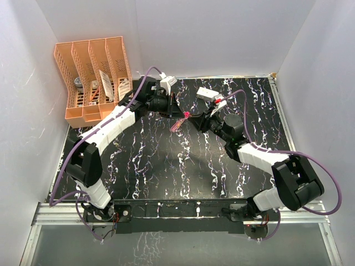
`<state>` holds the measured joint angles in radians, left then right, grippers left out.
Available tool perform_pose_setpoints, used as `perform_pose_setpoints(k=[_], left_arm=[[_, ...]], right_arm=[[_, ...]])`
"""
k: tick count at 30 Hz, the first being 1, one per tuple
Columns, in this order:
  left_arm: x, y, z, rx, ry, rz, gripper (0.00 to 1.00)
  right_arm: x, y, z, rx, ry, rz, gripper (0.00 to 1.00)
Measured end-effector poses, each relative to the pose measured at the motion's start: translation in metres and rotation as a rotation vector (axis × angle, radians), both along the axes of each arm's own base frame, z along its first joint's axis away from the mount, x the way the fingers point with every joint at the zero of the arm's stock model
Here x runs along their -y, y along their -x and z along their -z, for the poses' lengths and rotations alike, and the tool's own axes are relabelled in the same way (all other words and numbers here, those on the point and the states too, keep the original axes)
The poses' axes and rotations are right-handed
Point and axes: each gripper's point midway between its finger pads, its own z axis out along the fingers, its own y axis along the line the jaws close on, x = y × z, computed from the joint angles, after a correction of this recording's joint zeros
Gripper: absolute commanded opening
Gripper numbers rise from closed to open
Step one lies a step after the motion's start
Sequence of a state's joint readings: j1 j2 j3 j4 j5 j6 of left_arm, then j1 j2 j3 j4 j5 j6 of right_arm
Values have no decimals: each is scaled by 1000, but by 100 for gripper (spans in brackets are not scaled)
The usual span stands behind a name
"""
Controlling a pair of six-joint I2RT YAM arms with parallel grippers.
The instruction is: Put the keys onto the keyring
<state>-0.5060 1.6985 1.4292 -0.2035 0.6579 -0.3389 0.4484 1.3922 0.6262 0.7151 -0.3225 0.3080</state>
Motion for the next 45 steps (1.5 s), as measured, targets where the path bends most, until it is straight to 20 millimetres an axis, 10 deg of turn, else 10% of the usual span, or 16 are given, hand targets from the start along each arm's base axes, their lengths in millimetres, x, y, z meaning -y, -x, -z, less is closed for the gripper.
perform_pose_setpoints(k=[45], left_arm=[[18, 26, 33, -139, 18, 211, 0]], right_arm=[[12, 2, 20, 107, 135, 38, 8]])
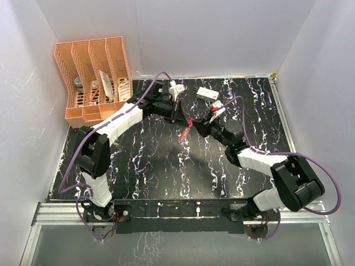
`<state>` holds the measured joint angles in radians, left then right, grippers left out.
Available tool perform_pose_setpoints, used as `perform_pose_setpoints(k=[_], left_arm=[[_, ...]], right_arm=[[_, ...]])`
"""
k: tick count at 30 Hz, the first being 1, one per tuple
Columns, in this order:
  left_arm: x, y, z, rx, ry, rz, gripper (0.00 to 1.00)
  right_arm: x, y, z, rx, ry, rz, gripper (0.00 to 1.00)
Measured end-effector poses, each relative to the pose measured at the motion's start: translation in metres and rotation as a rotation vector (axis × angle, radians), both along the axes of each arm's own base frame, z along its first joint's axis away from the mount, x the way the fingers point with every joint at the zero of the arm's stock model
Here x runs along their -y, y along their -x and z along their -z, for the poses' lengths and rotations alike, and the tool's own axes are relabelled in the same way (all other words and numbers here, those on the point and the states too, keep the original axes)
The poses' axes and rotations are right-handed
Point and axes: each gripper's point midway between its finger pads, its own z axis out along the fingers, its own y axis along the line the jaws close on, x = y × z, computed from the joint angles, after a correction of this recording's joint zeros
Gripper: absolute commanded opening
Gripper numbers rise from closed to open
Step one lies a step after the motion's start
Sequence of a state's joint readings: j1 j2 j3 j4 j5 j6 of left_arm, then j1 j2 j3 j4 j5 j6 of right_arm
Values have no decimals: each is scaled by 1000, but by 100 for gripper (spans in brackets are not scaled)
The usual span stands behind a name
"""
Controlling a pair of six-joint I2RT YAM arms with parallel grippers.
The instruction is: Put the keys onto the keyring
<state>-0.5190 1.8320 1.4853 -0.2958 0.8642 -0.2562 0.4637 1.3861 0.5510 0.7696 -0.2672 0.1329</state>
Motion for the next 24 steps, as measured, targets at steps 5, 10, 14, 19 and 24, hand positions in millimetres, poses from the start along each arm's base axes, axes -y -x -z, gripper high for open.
perform_pose_setpoints(k=[5, 10, 14, 19, 24], left_arm=[[1, 4, 2, -14, 14, 22, 0], [1, 8, 9, -36, 22, 35, 0], [2, 9, 9, -39, 32, 42, 0], [3, 9, 8, -34, 40, 47, 0], [3, 9, 8, -33, 41, 47, 25]], right_arm=[[1, 3, 1, 22, 3, -2, 8], [2, 6, 6, 19, 11, -6, 8], [1, 6, 5, 24, 9, -7, 8], [1, 6, 1, 39, 2, -7, 7], [1, 5, 0, 48, 2, -7, 6]])
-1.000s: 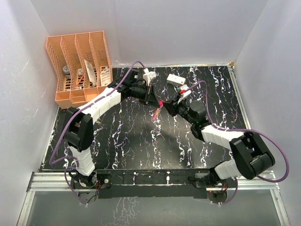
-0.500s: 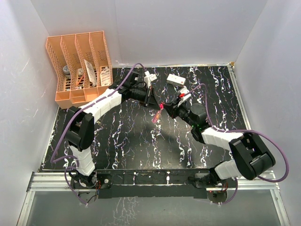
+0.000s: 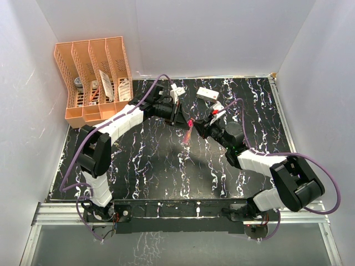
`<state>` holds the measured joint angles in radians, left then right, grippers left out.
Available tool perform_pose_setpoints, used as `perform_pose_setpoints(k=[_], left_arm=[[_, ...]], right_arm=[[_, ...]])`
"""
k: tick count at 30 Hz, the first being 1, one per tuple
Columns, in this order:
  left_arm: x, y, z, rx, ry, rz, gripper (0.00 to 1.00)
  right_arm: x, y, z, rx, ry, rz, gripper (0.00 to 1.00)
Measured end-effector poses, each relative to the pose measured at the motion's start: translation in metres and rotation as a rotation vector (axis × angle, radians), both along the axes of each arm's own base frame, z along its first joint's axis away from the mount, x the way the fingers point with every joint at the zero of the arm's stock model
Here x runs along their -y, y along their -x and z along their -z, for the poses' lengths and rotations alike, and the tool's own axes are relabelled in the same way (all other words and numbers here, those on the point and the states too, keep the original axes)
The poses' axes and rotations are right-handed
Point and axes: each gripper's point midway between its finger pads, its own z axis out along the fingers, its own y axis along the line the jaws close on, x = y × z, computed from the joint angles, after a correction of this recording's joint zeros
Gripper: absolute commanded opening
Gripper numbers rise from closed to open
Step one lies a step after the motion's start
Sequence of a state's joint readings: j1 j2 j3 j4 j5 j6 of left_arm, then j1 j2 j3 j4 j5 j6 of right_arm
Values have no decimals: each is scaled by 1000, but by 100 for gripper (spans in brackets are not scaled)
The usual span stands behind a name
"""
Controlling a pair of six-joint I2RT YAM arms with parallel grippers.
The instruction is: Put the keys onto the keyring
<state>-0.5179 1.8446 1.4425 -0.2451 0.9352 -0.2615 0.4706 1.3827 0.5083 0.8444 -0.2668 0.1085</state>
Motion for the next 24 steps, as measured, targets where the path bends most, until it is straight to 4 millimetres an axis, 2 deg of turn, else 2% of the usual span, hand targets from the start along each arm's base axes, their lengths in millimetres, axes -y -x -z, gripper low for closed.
perform_pose_setpoints(k=[1, 3, 7, 13, 18, 21, 24], left_arm=[[0, 0, 0, 0, 0, 1, 37], [-2, 8, 2, -34, -11, 16, 50], [-3, 20, 8, -84, -39, 29, 67], [-6, 17, 15, -83, -76, -11, 68], [-16, 16, 23, -56, -66, -117, 67], [-18, 14, 15, -24, -4, -190, 67], [-15, 4, -3, 30, 69, -249, 67]], right_arm=[[0, 0, 0, 2, 2, 1, 6], [8, -8, -7, 30, -5, 51, 5], [25, -19, -21, 88, -9, 144, 5], [35, -22, -35, 138, 2, 196, 5], [37, -23, -33, 134, 14, 208, 4], [37, -23, -34, 132, 16, 209, 4], [37, -24, -35, 133, 15, 208, 4]])
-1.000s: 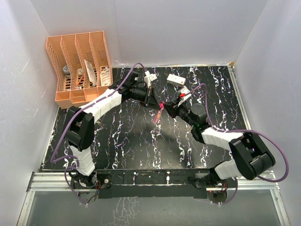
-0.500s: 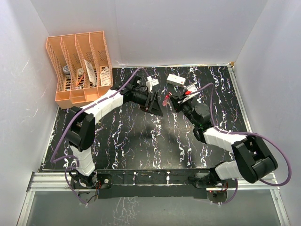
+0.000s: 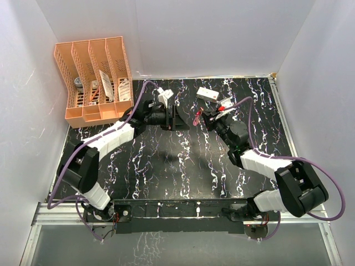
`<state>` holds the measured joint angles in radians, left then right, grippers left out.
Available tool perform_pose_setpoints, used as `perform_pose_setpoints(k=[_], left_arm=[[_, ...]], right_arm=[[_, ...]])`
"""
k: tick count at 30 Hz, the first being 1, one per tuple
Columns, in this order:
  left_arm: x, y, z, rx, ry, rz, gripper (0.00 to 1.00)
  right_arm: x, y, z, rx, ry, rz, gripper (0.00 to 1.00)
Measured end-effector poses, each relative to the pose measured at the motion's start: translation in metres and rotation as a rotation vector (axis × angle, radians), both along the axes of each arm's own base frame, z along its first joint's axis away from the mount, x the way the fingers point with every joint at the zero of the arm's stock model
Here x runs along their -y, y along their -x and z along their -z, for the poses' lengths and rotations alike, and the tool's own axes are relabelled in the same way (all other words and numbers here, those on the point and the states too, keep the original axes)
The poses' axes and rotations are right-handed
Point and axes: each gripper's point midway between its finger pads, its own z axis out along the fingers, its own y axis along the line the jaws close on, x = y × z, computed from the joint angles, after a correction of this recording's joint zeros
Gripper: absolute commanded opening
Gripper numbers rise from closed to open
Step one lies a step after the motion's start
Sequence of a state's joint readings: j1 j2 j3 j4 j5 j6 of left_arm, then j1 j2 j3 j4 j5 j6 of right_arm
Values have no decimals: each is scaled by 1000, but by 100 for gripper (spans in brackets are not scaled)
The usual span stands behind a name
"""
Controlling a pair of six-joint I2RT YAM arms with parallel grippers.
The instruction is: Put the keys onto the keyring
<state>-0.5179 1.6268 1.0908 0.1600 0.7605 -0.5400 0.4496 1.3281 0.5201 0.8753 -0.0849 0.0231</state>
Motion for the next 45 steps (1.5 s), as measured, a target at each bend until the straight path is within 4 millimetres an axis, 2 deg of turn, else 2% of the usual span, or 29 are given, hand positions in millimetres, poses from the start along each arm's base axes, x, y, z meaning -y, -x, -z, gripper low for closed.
perform_pose_setpoints(k=[7, 11, 19, 24, 29, 35, 39, 42, 45], left_arm=[[0, -21, -29, 130, 57, -99, 65], [-5, -32, -29, 198, 7, -169, 60], [-13, -52, -24, 238, -68, -328, 62], [-19, -57, -28, 230, -36, -422, 65], [-22, -62, -35, 240, 16, -487, 68], [-5, -52, -39, 403, 11, -419, 68], [0, -34, -28, 549, -27, -358, 67], [-5, -27, -16, 634, -78, -339, 67], [-15, -32, -10, 719, -131, -357, 66]], right_arm=[[-2, -1, -1, -7, 1, -4, 4], [-5, -4, -4, -31, 2, -13, 0], [-18, -22, -21, -118, -52, -19, 0], [-24, -30, -10, -200, -67, -20, 0], [-28, -26, 2, -261, -81, -26, 0], [-32, -26, 3, -307, -99, -32, 0], [-35, -28, -4, -325, -117, -35, 0], [-36, -28, -6, -343, -129, -33, 0], [-37, -28, -5, -361, -131, -33, 0]])
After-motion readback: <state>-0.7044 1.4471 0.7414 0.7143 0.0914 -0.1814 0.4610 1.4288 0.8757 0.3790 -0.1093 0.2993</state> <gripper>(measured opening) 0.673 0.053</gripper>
